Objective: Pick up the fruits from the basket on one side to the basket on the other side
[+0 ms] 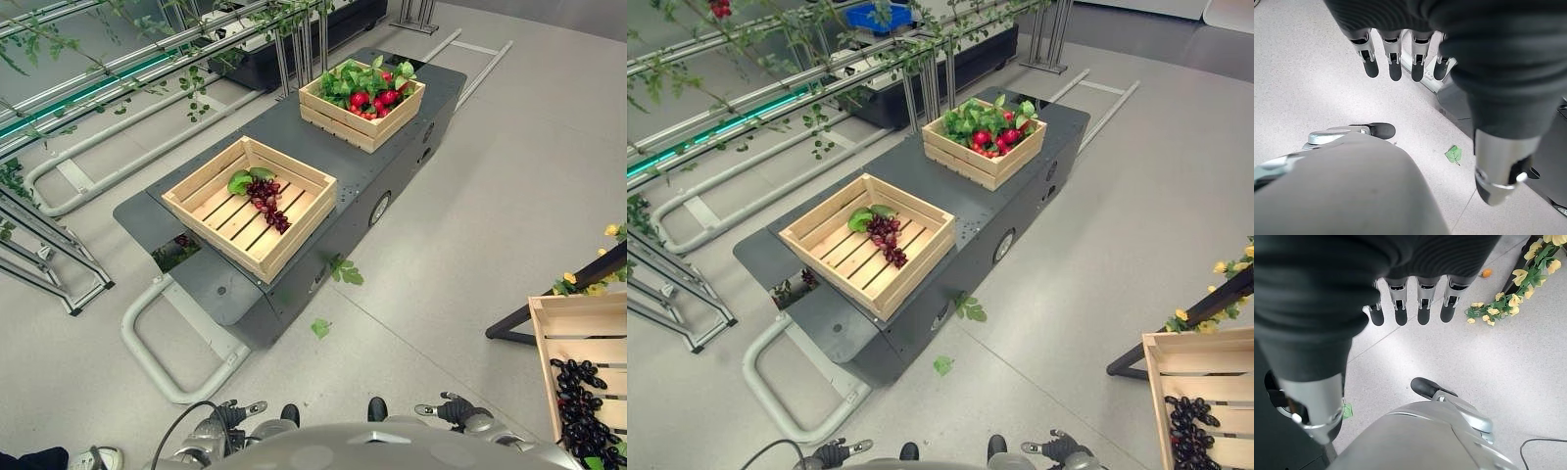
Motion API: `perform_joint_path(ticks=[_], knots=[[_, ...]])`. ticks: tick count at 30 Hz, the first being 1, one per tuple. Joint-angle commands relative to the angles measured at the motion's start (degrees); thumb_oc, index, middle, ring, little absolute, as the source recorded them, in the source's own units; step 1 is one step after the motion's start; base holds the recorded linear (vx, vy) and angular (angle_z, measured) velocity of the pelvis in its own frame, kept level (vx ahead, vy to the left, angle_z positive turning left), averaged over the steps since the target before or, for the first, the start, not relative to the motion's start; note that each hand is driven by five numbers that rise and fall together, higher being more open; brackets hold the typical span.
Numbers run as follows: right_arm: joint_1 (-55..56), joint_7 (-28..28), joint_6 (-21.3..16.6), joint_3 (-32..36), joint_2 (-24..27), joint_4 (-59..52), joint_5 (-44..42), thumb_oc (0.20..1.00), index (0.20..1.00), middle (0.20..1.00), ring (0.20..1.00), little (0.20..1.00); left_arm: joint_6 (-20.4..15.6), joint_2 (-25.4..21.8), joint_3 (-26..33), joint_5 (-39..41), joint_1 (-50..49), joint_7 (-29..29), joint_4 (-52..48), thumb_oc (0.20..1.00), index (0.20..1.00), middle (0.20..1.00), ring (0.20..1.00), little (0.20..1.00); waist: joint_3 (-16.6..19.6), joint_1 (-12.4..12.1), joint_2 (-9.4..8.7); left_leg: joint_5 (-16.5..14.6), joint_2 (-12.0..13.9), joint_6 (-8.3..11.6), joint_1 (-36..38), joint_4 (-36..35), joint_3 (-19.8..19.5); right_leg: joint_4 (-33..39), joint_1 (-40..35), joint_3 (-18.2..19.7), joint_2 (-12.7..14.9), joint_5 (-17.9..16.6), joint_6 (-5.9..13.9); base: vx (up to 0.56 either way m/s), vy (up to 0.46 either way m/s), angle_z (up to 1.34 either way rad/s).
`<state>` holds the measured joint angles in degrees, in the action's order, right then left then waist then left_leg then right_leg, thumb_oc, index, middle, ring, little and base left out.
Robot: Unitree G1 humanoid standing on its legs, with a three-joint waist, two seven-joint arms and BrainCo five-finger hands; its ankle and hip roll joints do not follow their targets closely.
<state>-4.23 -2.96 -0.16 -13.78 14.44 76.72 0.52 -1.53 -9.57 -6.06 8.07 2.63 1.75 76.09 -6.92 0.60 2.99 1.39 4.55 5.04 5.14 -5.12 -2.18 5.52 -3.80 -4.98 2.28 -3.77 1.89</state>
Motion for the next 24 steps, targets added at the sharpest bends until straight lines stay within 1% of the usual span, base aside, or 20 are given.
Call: perform_joint_path(ticks=[1,4,9,13,16,18,20,21,24], knots=[[-4.57,-0.66,-0.98,-0.99,-0.20,3.02,0.64,1.000,1.000,1.000,1.000,1.000,-1.64,-0.56,-1.90,0.60,6.38,1.52,1.53,1.000,1.000,1.000,1.000,1.000,-3.46,-0.29,-3.26,-2.36,-2.43,-1.15,-0.23,0.12,3.51,-0.52,-1.28,-0.37,3.97,4.25,5.23,0.00,0.000,0.00],[-4.88,-1.03,-1.11,-0.96,0.02,2.87,0.58,1.000,1.000,1.000,1.000,1.000,-1.93,-0.78,-2.02,1.11,6.83,2.05,0.69,1.000,1.000,1.000,1.000,1.000,-3.97,-0.30,-3.24,-2.19,-2.48,-1.17,-0.56,0.12,3.45,-0.52,-0.94,-0.33,4.03,4.05,5.26,-0.03,0.006,0.01],[-6.96,-2.55,-1.43,-1.38,1.11,2.25,0.41,1.000,1.000,1.000,1.000,1.000,-3.21,-1.76,-2.46,3.18,9.56,4.22,-2.63,1.000,1.000,1.000,1.000,1.000,-6.85,-0.13,-2.94,-1.03,-2.78,-1.16,-2.88,0.19,3.25,-0.82,1.48,-0.25,4.20,3.04,5.34,-0.10,0.015,0.03],[-7.81,-3.23,-1.53,-1.69,1.58,1.75,0.21,1.000,1.000,1.000,1.000,1.000,-4.12,-2.44,-2.92,4.18,10.89,5.85,-5.78,1.000,1.000,1.000,1.000,1.000,-8.13,-0.06,-2.77,-0.47,-2.88,-1.09,-4.19,0.40,3.24,-0.96,2.83,-0.16,4.25,2.48,5.40,-0.06,0.007,0.01],[-8.46,-3.86,-1.66,-1.82,2.19,0.56,-0.09,1.000,1.000,1.000,1.000,1.000,-5.07,-3.41,-3.45,5.32,11.28,7.22,-11.27,1.000,1.000,1.000,1.000,1.000,-9.37,0.07,-2.60,0.12,-2.98,-1.03,-5.67,0.56,3.25,-1.16,4.38,-0.18,4.31,1.93,5.48,-0.08,0.010,0.01],[-8.57,-4.06,-1.71,-1.75,2.70,-0.29,-0.31,1.000,1.000,1.000,1.000,1.000,-5.67,-4.63,-3.54,6.23,10.99,7.96,-16.71,1.000,1.000,1.000,1.000,1.000,-10.01,0.07,-2.52,0.43,-3.13,-1.03,-6.47,0.59,3.21,-1.22,5.27,-0.20,4.30,1.58,5.55,-0.06,0.001,0.05],[-8.68,-4.04,-1.79,-1.79,3.09,-1.09,-0.39,1.000,1.000,1.000,1.000,1.000,-6.09,-5.51,-3.48,7.23,10.35,8.18,-20.95,1.000,1.000,1.000,1.000,1.000,-10.57,0.06,-2.45,0.72,-3.13,-1.02,-7.14,0.64,3.18,-1.26,5.93,-0.17,4.33,1.34,5.61,-0.04,0.002,0.05],[-8.66,-4.07,-1.78,-1.63,3.43,-1.57,-0.46,1.000,1.000,1.000,1.000,1.000,-6.22,-6.25,-3.27,7.89,9.65,8.23,-25.03,1.000,1.000,1.000,1.000,1.000,-10.85,-0.02,-2.38,0.94,-3.14,-1.02,-7.55,0.67,3.14,-1.23,6.23,-0.18,4.33,1.21,5.65,-0.04,0.010,0.00],[-8.75,-3.93,-1.75,-1.54,3.99,-2.66,-0.50,1.000,1.000,1.000,1.000,1.000,-6.74,-7.75,-2.63,9.38,8.35,8.00,-32.63,1.000,1.000,1.000,1.000,1.000,-11.36,-0.14,-2.21,1.29,-3.18,-0.94,-8.21,0.57,3.30,-1.09,6.97,-0.08,4.39,0.86,5.80,0.00,0.000,0.00]])
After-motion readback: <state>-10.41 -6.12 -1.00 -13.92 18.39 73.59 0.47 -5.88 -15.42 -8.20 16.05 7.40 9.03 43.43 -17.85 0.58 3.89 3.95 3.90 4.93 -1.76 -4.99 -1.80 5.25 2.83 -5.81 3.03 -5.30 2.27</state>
